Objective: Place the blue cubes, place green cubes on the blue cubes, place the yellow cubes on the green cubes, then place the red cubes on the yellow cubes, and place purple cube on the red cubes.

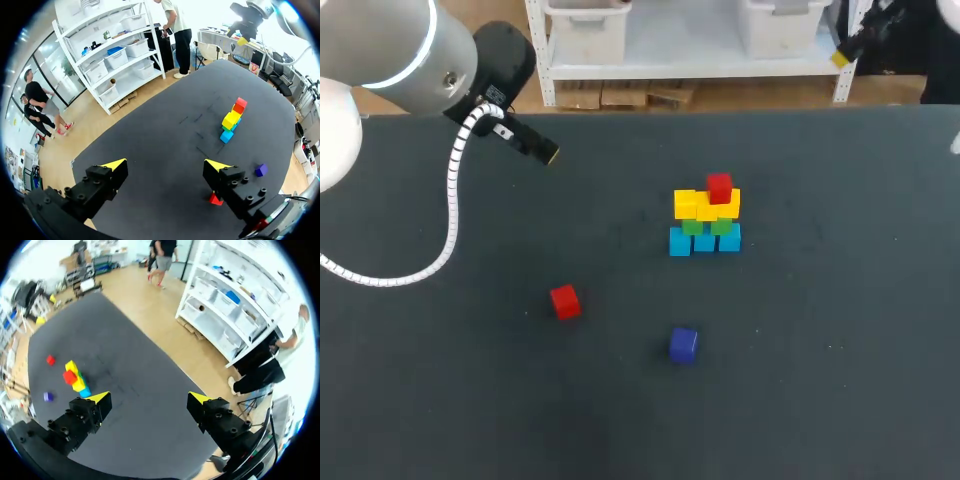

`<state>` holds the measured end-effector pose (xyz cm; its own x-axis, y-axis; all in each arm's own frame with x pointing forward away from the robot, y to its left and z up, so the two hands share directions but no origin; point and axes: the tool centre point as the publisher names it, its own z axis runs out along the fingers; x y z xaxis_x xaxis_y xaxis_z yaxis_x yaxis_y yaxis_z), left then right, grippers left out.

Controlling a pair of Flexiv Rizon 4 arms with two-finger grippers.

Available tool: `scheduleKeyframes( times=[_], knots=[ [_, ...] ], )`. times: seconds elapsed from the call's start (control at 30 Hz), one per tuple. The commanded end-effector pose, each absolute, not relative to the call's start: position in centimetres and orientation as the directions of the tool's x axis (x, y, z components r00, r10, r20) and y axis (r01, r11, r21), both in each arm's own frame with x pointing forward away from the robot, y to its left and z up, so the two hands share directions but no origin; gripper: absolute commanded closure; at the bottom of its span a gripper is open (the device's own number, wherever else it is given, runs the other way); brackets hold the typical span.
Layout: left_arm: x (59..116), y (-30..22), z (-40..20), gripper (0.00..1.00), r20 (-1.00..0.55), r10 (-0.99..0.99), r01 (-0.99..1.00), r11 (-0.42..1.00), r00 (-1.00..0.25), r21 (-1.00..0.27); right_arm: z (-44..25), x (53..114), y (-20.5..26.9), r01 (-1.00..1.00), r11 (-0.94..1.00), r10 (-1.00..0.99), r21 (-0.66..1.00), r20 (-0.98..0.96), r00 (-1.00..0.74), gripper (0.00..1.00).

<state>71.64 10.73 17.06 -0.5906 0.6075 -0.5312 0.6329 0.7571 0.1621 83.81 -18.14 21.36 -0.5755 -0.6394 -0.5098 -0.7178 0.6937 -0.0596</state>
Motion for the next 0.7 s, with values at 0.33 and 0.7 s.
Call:
scheduleKeyframes(
  times=[0.33,0.7],
  knots=[
    [71.7,10.9,17.1,0.0,-0.533,0.608,0.636,0.755,-0.588,0.16,22.4,82.2,-21.9,-0.636,0.768,-0.527,-0.073,-0.637,-0.563,0.0],
    [71.7,10.9,17.1,0.0,-0.533,0.608,0.636,0.755,-0.588,0.16,21.9,80.9,-22.9,-0.612,0.788,-0.489,-0.059,-0.664,-0.566,0.0]
  ],
)
